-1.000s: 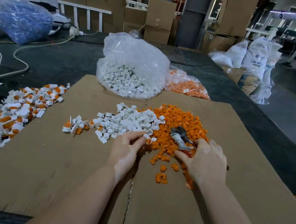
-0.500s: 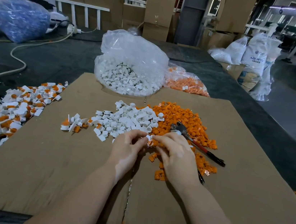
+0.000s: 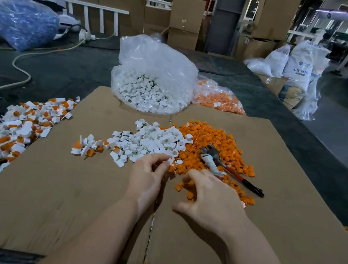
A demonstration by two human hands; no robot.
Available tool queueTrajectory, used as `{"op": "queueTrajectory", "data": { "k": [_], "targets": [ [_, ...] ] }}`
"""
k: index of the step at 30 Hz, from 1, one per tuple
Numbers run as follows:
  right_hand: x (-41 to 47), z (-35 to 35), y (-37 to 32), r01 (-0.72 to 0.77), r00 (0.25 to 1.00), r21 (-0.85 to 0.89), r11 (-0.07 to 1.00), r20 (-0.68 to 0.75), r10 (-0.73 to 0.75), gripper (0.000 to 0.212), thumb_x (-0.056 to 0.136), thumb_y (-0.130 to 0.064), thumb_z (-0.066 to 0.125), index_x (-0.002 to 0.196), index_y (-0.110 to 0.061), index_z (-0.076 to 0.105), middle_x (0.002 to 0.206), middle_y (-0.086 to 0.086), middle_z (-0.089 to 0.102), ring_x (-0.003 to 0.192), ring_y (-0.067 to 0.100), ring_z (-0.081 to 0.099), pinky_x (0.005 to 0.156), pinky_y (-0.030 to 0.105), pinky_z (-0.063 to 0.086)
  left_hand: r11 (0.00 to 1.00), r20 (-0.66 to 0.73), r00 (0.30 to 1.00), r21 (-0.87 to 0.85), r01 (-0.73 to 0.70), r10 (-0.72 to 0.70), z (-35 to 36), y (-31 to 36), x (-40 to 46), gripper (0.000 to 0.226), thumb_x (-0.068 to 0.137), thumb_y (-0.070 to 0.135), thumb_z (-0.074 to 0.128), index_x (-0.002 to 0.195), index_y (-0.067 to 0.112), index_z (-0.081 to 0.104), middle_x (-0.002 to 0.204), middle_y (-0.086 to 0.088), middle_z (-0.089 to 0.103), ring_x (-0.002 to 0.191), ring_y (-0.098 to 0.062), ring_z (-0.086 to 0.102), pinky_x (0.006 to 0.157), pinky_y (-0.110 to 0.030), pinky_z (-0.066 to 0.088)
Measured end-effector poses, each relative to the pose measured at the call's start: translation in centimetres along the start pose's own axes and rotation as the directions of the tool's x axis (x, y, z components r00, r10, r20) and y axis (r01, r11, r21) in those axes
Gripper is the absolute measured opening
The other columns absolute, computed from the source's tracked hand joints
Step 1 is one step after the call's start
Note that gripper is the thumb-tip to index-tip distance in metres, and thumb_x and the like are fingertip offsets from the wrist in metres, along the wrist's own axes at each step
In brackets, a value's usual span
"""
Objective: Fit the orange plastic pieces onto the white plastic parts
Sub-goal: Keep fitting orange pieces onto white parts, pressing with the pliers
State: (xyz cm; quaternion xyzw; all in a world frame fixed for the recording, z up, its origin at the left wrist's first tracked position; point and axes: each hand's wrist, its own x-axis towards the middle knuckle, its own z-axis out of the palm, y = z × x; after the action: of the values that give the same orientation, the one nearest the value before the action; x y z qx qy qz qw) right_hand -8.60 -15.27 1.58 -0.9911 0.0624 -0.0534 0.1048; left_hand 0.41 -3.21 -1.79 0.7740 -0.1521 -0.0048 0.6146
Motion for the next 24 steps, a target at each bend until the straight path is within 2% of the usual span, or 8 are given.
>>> {"op": "queueTrajectory", "data": {
  "k": [3,6,10,13,15,20,22,24],
  "targets": [
    [0.3,-0.1,0.0,0.01,0.998,0.053,0.999,0.066,-0.014,0.038,0.077,-0.043,0.068,0.108,-0.03,0.05,0.105,-0.009,0.05,0.098,0.013,0.052,0.076,0.027,0.045,0.999,-0.029,1.0,0.034,-0.011,0.012,0.1,0.0,-0.1,0.018,0.09,0.012,0.057,0.105,0.013,0.068,0.097,-0.001,0.067,0.092,-0.012,0.06,0.069,-0.003,0.041],
    [1.1,0.7,0.1,0.003,0.999,0.071,0.998,-0.036,0.0,0.024,0.086,-0.033,0.062,0.106,-0.023,0.054,0.105,-0.004,0.052,0.098,0.015,0.052,0.079,0.026,0.043,0.998,-0.043,0.999,0.062,-0.028,0.031,0.1,0.1,-0.1,0.019,0.09,0.011,0.057,0.106,0.013,0.067,0.097,0.001,0.066,0.09,-0.009,0.059,0.069,0.0,0.04],
    [2.5,2.2,-0.1,-0.043,0.983,0.066,0.997,-0.174,0.054,0.018,0.09,-0.029,0.057,0.104,-0.017,0.057,0.102,0.001,0.05,0.094,0.017,0.052,0.076,0.026,0.041,0.996,-0.053,0.998,0.088,-0.026,0.031,0.3,0.1,0.0,0.02,0.091,0.009,0.056,0.105,0.014,0.068,0.102,-0.001,0.066,0.095,-0.011,0.058,0.075,-0.007,0.039],
    [3.4,3.2,-0.2,-0.068,0.962,0.06,0.996,-0.26,0.081,0.014,0.093,-0.017,0.053,0.106,-0.015,0.059,0.101,0.002,0.051,0.092,0.018,0.052,0.076,0.025,0.041,0.993,-0.059,0.997,0.105,-0.051,0.057,0.4,-0.1,0.0,0.02,0.091,0.01,0.056,0.104,0.016,0.069,0.103,-0.002,0.065,0.097,-0.011,0.057,0.078,-0.007,0.039],
    [3.6,3.6,-0.3,-0.067,0.949,0.056,0.996,-0.304,0.081,0.017,0.092,-0.009,0.052,0.106,-0.014,0.061,0.099,0.003,0.053,0.091,0.019,0.051,0.076,0.025,0.041,0.99,-0.094,0.993,0.122,-0.066,0.078,0.5,-0.1,-0.1,0.019,0.091,0.012,0.057,0.104,0.016,0.07,0.098,-0.001,0.061,0.094,-0.011,0.055,0.075,-0.001,0.036],
    [3.6,4.1,-0.3,-0.061,0.934,0.142,0.988,-0.341,0.107,0.026,0.084,0.005,0.057,0.106,-0.005,0.066,0.094,0.011,0.058,0.087,0.026,0.054,0.075,0.035,0.047,0.973,-0.226,0.952,0.144,-0.178,0.207,-0.6,0.2,0.0,0.018,0.089,0.002,0.057,0.101,0.005,0.07,0.083,0.008,0.046,0.079,0.011,0.05,0.072,0.003,0.034],
    [3.5,4.1,-0.3,-0.059,0.93,0.154,0.986,-0.352,0.11,0.029,0.082,0.009,0.059,0.106,-0.005,0.066,0.093,0.011,0.059,0.088,0.026,0.055,0.076,0.036,0.048,0.959,-0.283,0.927,0.209,-0.19,0.245,-1.7,0.1,0.6,0.019,0.088,-0.002,0.056,0.101,0.001,0.07,0.084,0.004,0.043,0.08,0.005,0.051,0.074,0.0,0.035],
    [3.6,4.2,-0.4,-0.062,0.93,0.135,0.989,-0.351,0.106,0.029,0.083,0.008,0.058,0.108,-0.006,0.066,0.095,0.01,0.059,0.089,0.025,0.054,0.077,0.035,0.047,0.942,-0.322,0.913,0.299,-0.152,0.25,-3.0,-0.1,1.4,0.02,0.089,-0.001,0.054,0.103,0.001,0.069,0.091,0.0,0.041,0.085,-0.011,0.053,0.078,-0.01,0.037]
  ]
}}
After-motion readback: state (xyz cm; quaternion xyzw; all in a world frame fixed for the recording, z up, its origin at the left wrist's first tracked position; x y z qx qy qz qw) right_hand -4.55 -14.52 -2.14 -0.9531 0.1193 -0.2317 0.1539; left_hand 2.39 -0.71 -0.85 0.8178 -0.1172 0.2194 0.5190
